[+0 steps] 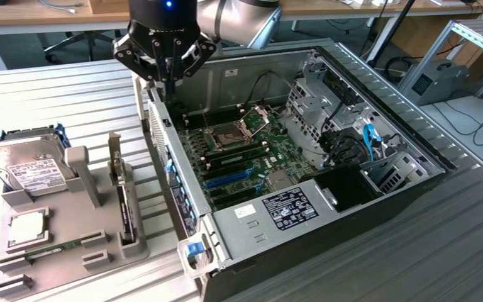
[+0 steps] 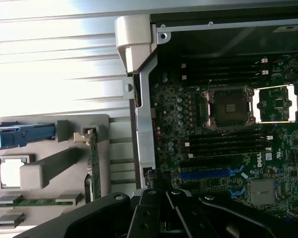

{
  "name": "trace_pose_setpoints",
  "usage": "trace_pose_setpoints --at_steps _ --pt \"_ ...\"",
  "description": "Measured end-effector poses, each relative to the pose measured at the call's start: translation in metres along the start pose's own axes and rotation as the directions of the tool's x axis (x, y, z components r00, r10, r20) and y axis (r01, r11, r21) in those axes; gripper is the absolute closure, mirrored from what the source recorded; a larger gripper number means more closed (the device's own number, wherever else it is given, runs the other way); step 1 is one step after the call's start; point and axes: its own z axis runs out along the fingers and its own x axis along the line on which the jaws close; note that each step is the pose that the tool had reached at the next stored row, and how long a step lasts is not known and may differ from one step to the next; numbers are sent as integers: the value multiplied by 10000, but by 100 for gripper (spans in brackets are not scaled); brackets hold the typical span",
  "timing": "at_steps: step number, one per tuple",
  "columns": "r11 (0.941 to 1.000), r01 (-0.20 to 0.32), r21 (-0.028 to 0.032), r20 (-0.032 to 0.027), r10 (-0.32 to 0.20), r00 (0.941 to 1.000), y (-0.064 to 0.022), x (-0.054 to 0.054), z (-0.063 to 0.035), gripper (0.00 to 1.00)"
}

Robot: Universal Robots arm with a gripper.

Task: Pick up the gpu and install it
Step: 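Reach for the gpu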

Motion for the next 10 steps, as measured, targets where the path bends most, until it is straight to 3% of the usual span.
trace_pose_setpoints --at_steps 10 --pt "10000 -2 0 0 2 10000 -3 35 -1 89"
